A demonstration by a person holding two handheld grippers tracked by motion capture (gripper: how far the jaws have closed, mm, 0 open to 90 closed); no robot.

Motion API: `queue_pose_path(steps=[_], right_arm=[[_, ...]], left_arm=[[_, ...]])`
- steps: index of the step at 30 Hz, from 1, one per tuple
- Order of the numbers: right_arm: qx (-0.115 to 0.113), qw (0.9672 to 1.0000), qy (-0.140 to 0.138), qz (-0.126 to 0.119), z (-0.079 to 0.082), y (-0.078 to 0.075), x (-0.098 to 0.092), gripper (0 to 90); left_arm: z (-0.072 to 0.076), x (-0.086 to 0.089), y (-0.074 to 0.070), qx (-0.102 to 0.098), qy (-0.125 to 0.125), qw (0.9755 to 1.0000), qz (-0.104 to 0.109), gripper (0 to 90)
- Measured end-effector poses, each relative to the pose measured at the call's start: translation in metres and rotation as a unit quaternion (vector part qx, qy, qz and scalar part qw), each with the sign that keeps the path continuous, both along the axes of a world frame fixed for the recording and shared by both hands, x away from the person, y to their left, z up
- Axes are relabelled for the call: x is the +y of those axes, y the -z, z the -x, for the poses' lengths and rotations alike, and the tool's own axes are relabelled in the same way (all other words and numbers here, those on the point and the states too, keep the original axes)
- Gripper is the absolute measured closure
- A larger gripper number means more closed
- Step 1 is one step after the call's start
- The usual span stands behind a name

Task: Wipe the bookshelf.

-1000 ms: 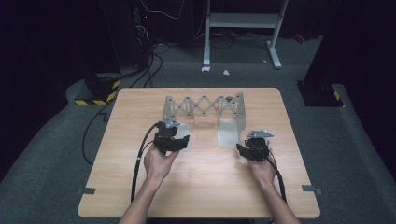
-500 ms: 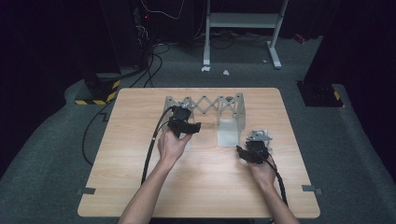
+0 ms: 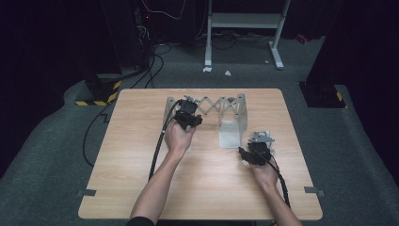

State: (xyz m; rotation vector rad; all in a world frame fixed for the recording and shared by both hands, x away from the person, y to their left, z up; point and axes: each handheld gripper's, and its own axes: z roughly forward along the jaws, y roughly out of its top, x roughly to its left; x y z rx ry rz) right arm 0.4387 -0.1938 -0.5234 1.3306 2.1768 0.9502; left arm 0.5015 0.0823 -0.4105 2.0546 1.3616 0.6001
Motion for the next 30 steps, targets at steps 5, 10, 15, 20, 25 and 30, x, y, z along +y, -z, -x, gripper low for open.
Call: queue_pose_path(steps=[5,10,15,20,25,30], right_arm=[[0.01,0.9999,-0.004,-0.002,-0.002,-0.003,0.001,53.9],[0.015,0.9998,-0.005,-0.007,-0.001,-0.005,-0.001,54.1],[0.004,0.9996,-0.001,-0.027,0.003,-0.011,-0.006,55.5],[0.004,0.9994,0.002,-0.036,0.003,-0.015,-0.012,56.1],[0.0,0.9991,0.011,-0.041,0.003,-0.017,-0.018,57.0],[-0.021,0.9985,0.019,-0.047,0.001,-0.022,-0.022,58.2]], left_arm=[[0.003,-0.003,0.0,-0.007,-0.007,0.9996,-0.026,69.7],[0.006,0.004,0.001,-0.011,-0.02,0.999,-0.039,78.2],[0.007,0.011,0.001,-0.009,-0.025,0.9989,-0.038,82.8],[0.009,0.017,0.002,-0.007,-0.025,0.9991,-0.032,85.6],[0.011,0.022,0.002,-0.004,-0.024,0.9993,-0.027,86.6],[0.014,0.025,0.002,-0.001,-0.024,0.9994,-0.024,87.2]])
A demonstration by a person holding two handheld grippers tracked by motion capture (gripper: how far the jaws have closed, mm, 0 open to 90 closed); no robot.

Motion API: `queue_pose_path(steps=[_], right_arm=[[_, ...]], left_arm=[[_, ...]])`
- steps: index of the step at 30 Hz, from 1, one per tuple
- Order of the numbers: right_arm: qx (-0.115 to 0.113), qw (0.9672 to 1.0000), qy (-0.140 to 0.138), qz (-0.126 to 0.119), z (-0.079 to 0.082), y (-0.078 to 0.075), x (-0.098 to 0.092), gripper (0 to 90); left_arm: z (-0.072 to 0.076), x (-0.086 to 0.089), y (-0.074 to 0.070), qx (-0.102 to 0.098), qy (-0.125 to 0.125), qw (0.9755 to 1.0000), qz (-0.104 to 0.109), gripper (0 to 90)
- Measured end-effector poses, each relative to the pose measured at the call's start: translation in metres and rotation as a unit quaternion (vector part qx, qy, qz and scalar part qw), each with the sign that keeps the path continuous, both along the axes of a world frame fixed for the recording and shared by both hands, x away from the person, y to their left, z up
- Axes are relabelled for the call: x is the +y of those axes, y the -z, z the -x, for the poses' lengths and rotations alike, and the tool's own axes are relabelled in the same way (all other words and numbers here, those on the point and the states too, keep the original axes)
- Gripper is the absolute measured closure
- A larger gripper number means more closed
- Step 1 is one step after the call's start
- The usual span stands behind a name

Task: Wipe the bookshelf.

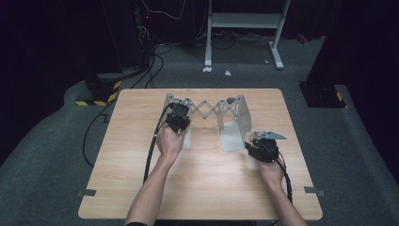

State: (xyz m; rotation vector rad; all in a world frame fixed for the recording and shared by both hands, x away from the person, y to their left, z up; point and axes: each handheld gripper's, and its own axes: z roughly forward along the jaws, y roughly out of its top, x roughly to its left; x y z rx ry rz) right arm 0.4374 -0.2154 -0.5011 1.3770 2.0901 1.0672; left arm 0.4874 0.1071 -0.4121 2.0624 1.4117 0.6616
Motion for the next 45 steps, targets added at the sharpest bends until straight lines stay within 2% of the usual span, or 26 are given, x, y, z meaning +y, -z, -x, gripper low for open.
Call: queue_pose_path(steps=[6,8,10,13,16,21,23,27,30,38,45], right_arm=[[0.0,1.0,0.001,-0.002,-0.007,-0.009,0.001,60.9],[-0.017,0.9998,0.002,-0.006,-0.007,-0.012,0.003,62.6],[-0.01,0.9999,0.002,-0.006,-0.01,-0.016,0.004,63.3],[-0.014,0.9998,-0.001,-0.012,-0.014,-0.021,0.006,64.2],[-0.005,0.9998,-0.006,-0.018,-0.016,-0.024,0.008,64.9],[0.004,0.9995,-0.027,-0.014,-0.008,-0.023,0.007,65.4],[0.005,0.9995,-0.028,-0.012,-0.006,-0.022,0.007,65.8],[0.022,0.9994,-0.027,-0.001,-0.004,-0.014,-0.002,70.1],[0.03,0.9993,-0.022,-0.006,-0.006,-0.01,-0.006,75.7],[0.036,0.9991,-0.019,-0.009,-0.016,-0.009,-0.002,79.1],[0.032,0.9984,-0.045,-0.012,-0.013,-0.014,0.007,79.4]], left_arm=[[0.006,0.008,0.0,0.001,0.003,1.0,0.007,87.7],[0.008,0.011,0.0,0.0,0.002,0.9999,0.011,87.9],[0.01,0.013,0.0,-0.001,0.003,0.9999,0.011,87.9],[0.013,0.017,0.0,0.0,0.008,0.9999,0.013,88.0],[0.017,0.022,0.0,0.0,0.008,0.9998,0.02,88.3],[0.019,0.027,0.0,0.0,0.008,0.9997,0.023,88.6],[0.019,0.027,0.0,-0.001,0.008,0.9997,0.022,88.6],[0.02,0.028,0.0,-0.001,0.009,0.9997,0.025,88.6],[0.02,0.028,0.001,-0.002,0.009,0.9996,0.025,88.6],[0.02,0.03,0.001,-0.002,0.015,0.9994,0.029,88.6],[0.02,0.028,0.0,-0.002,0.027,0.9992,0.03,88.6]])
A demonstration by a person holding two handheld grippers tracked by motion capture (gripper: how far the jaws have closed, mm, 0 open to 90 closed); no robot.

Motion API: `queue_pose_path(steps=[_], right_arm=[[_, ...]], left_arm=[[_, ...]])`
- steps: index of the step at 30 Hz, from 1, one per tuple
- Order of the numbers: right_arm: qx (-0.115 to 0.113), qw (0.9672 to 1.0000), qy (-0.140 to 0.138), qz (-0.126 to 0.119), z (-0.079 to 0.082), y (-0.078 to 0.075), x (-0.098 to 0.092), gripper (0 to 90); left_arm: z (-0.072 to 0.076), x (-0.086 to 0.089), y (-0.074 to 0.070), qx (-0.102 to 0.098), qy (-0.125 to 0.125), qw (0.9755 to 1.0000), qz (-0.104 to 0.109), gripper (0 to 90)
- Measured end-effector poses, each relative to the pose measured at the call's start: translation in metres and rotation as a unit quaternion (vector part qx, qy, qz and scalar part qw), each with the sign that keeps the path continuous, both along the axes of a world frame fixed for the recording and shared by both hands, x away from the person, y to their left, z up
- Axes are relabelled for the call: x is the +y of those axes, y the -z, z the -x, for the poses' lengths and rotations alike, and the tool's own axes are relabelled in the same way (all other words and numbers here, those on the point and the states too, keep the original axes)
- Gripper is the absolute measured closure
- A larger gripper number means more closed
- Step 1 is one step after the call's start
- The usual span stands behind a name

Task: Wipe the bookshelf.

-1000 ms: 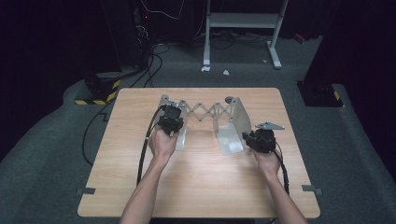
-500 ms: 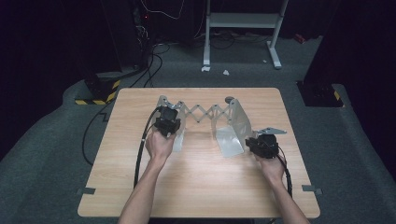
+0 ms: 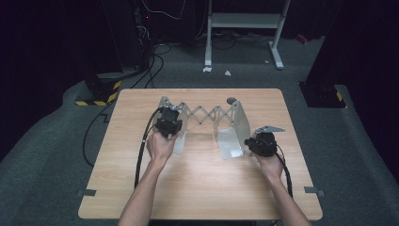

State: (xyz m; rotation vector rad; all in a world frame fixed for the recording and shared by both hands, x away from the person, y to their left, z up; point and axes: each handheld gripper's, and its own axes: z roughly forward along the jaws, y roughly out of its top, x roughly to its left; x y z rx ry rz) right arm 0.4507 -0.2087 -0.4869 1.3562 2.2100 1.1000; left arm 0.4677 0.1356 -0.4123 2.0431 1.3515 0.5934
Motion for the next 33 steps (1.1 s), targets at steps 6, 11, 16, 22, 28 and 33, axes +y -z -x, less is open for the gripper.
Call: queue_pose_path(steps=[6,11,16,22,28,33], right_arm=[[-0.008,0.9997,-0.025,0.001,0.012,-0.005,0.01,79.4],[-0.007,0.9997,-0.02,-0.006,0.01,-0.007,0.008,78.2],[-0.005,0.9999,-0.011,-0.009,0.003,-0.011,0.009,78.4],[-0.009,0.9995,-0.027,-0.01,0.014,-0.013,0.015,78.4],[-0.011,0.9994,-0.032,-0.002,0.016,-0.012,0.017,77.3],[0.005,0.9999,-0.012,-0.002,0.002,-0.008,0.012,76.5]], left_arm=[[-0.001,-0.002,0.0,-0.001,0.012,0.9999,0.008,88.8],[-0.002,-0.001,0.0,-0.001,0.023,0.9997,0.011,89.1],[-0.003,-0.001,0.001,-0.003,0.029,0.9995,0.015,89.1],[-0.008,-0.001,0.001,-0.004,0.035,0.9993,0.012,89.1],[-0.013,-0.001,0.001,-0.004,0.044,0.9989,0.015,89.1],[-0.013,0.0,0.001,-0.004,0.049,0.9987,0.014,89.1]])
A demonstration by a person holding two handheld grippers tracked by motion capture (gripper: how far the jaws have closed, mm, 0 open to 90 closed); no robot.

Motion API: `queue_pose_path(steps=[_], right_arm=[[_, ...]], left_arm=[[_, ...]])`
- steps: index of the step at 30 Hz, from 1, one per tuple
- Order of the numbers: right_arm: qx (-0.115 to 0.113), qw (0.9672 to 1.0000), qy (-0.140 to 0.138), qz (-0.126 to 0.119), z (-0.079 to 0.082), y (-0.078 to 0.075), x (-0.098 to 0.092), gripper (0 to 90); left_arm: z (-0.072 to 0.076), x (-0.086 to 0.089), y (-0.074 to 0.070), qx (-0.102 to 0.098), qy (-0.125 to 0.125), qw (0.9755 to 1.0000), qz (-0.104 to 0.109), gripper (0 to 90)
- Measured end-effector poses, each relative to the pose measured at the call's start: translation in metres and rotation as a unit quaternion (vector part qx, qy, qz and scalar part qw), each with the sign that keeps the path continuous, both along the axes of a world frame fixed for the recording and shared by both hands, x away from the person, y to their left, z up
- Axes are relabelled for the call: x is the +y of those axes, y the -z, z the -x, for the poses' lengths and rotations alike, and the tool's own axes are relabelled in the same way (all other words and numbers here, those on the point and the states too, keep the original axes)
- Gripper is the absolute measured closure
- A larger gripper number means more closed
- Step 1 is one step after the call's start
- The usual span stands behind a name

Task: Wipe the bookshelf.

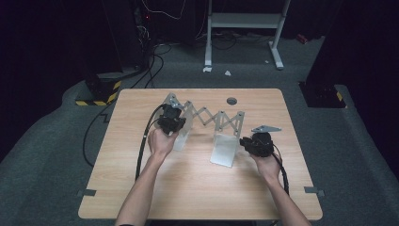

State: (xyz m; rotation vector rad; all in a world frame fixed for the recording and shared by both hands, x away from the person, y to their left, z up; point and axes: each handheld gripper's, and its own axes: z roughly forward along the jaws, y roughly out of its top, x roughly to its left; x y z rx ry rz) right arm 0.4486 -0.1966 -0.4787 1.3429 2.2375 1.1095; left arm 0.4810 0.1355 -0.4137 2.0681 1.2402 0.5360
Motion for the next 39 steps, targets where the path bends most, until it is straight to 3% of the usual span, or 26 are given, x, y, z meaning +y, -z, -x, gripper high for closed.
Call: queue_pose_path(steps=[10,17,26,39], right_arm=[[0.018,0.9992,0.035,0.006,-0.03,-0.004,-0.001,74.2],[0.01,0.9993,0.03,0.017,-0.024,-0.008,0.002,77.4],[0.003,0.9998,0.001,0.018,-0.007,-0.006,0.004,76.5],[0.021,0.9988,0.043,0.009,-0.039,-0.01,-0.003,75.4]], left_arm=[[-0.002,-0.001,0.0,0.0,0.004,1.0,-0.003,89.1],[-0.005,-0.002,0.001,-0.001,0.005,1.0,-0.001,89.0],[-0.006,0.001,0.001,0.001,0.015,0.9999,0.006,89.1],[-0.003,0.002,0.002,-0.001,0.02,0.9998,0.006,89.2]])
